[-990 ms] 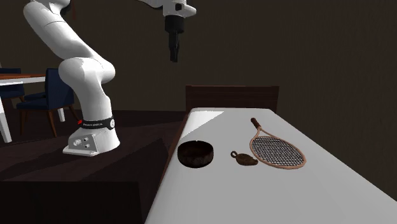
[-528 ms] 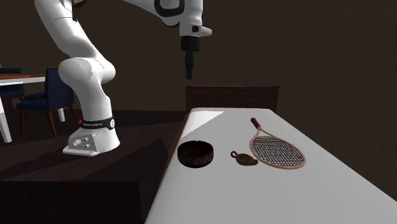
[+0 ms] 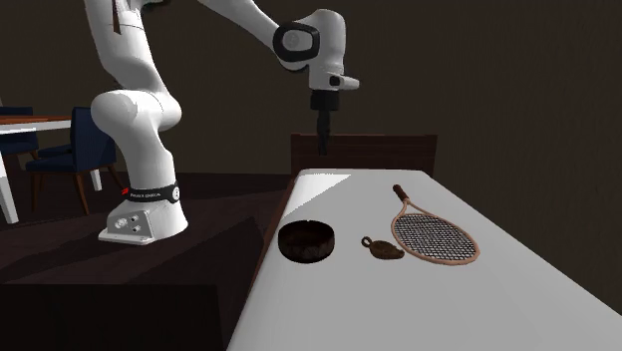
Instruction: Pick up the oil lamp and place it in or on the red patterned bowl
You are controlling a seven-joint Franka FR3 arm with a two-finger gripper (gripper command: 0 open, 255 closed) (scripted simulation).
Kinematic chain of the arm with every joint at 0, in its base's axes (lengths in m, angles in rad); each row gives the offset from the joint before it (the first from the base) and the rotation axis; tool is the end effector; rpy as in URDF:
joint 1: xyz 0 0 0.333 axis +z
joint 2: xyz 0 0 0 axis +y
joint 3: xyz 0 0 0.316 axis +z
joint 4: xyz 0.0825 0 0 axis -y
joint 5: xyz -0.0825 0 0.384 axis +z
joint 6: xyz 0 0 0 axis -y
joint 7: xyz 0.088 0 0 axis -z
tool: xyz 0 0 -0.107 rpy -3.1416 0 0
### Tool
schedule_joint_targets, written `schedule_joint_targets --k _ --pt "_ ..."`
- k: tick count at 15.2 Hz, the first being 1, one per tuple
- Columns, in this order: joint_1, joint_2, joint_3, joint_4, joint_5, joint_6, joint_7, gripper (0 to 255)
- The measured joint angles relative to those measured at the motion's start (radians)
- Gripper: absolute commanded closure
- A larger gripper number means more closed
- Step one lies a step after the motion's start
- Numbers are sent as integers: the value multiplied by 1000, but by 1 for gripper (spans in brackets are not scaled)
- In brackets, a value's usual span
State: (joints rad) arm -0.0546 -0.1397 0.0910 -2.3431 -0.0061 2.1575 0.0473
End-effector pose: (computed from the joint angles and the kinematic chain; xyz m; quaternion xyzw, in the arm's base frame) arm 0.4789 0.0174 0.3857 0.9997 -0.0043 -0.0229 0.0098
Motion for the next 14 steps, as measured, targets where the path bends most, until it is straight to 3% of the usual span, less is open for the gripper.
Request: schedule_joint_targets --k 6,14 --pt "-1 239 3 107 -28 131 52 0" --pt "6 552 -15 341 -58 208 99 0"
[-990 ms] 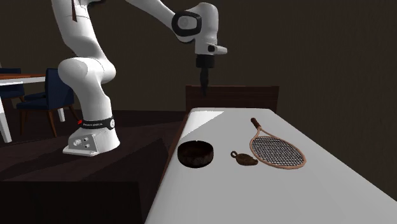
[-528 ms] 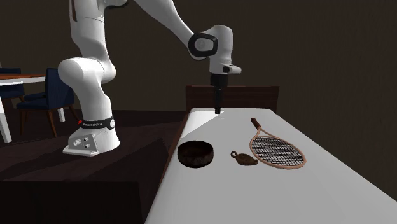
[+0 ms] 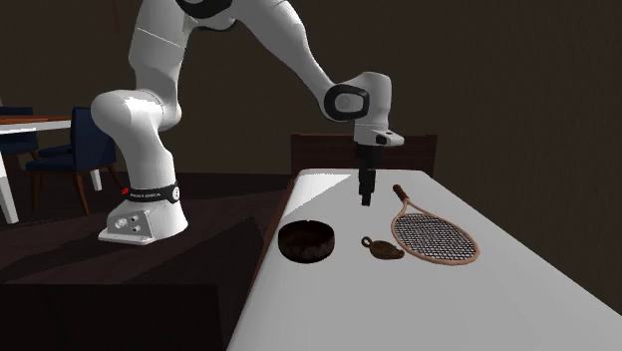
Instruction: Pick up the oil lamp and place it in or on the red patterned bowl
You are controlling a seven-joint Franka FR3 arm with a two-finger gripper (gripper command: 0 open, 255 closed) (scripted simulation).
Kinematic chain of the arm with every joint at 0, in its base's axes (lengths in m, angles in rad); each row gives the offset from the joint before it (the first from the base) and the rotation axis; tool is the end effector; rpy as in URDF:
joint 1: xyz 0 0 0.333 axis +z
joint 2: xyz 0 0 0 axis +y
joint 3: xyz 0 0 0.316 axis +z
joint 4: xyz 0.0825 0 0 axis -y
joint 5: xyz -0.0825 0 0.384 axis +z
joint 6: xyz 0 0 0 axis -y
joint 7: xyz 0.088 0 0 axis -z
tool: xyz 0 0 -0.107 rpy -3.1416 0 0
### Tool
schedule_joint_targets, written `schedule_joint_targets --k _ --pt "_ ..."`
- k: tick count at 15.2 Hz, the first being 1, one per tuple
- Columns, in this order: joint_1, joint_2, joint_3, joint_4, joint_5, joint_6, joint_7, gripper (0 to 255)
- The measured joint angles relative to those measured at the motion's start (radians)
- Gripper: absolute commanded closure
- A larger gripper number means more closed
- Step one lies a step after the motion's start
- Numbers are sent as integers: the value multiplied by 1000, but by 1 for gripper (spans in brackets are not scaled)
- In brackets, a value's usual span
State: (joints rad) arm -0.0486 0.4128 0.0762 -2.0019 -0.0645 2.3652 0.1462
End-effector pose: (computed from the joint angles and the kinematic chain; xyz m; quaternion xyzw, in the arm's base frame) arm 0.6017 0.0146 0.2467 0.9989 -0.0385 -0.0232 0.0087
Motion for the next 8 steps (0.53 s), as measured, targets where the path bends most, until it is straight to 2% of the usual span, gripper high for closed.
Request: schedule_joint_targets --k 8 --pt "10 324 -22 310 -9 14 26 0"
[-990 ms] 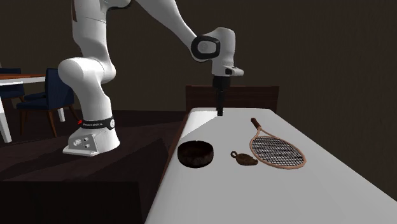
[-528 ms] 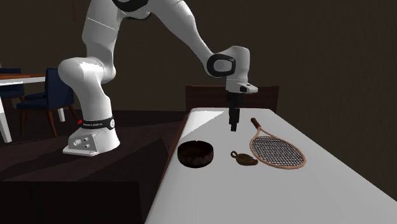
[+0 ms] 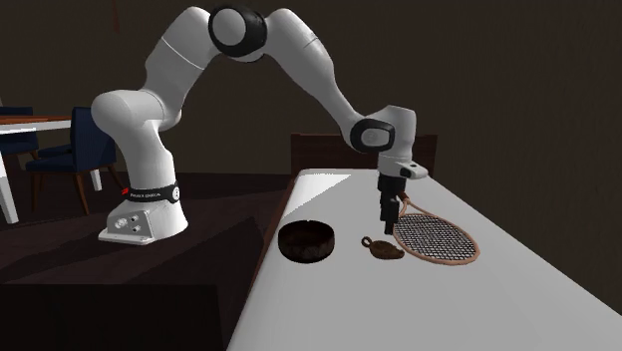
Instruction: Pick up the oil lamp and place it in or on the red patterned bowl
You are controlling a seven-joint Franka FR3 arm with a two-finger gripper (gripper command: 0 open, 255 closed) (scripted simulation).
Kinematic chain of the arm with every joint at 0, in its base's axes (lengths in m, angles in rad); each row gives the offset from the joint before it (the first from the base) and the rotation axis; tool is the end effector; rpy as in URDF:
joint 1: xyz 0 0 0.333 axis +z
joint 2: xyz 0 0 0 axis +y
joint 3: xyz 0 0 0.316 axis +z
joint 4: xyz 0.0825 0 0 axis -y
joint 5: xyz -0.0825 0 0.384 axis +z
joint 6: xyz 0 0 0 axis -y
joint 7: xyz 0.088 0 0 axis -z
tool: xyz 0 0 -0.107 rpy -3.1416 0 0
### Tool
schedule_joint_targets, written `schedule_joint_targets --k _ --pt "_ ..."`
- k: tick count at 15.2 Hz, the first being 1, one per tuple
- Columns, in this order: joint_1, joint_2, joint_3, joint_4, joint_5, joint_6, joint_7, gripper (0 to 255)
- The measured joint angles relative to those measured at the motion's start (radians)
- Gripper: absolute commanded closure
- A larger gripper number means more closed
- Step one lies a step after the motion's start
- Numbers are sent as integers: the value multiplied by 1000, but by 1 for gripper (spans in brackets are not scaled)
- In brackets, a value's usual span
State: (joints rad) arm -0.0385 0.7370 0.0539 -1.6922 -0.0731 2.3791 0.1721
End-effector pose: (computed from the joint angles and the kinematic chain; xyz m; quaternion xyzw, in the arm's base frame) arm 0.6696 0.0063 0.1642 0.9980 -0.0578 -0.0235 0.0086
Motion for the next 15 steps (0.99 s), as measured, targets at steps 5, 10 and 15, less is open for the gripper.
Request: schedule_joint_targets --k 5,10,15 --pt "5 144 -7 160 2 -17 8 0" --pt "5 202 -10 185 0 16 9 0" --pt "6 216 -10 190 -1 26 9 0"
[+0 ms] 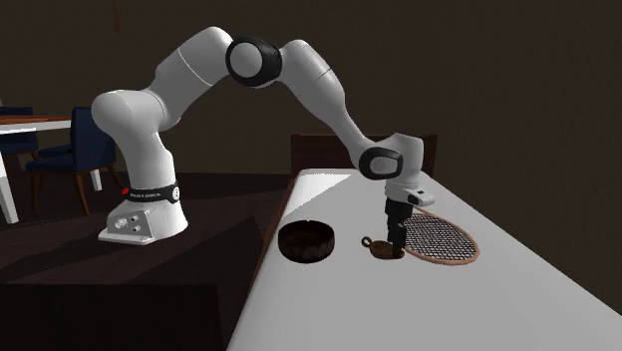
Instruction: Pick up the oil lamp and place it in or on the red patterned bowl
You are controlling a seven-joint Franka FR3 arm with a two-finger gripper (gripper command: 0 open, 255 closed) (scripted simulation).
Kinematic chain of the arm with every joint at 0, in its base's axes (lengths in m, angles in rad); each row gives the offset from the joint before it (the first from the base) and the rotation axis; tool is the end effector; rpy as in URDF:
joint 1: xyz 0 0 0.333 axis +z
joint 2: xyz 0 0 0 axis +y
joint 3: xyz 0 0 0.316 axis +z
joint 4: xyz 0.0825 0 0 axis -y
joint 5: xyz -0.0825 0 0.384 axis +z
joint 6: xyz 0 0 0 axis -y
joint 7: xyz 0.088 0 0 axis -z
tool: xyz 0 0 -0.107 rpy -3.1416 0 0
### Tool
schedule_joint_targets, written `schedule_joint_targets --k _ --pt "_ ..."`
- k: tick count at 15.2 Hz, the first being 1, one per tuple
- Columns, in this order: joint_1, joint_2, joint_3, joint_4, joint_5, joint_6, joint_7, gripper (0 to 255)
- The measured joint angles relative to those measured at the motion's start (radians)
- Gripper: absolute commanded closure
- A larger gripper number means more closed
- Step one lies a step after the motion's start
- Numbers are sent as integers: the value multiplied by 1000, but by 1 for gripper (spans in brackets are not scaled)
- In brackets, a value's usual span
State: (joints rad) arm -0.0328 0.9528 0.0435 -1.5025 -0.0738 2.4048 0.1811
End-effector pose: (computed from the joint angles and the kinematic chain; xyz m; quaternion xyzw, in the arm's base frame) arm 0.6952 0.0027 0.0932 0.9975 -0.0659 -0.0239 0.0085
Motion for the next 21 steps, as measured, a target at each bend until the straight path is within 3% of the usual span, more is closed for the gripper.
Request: schedule_joint_targets --k 2,3,13,21 --pt "0 0 0 0 0 0 0 0" --pt "0 0 0 0 0 0 0 255" --pt "0 0 0 1 0 0 0 255" --pt "-3 -78 3 -35 3 -42 -2 255"
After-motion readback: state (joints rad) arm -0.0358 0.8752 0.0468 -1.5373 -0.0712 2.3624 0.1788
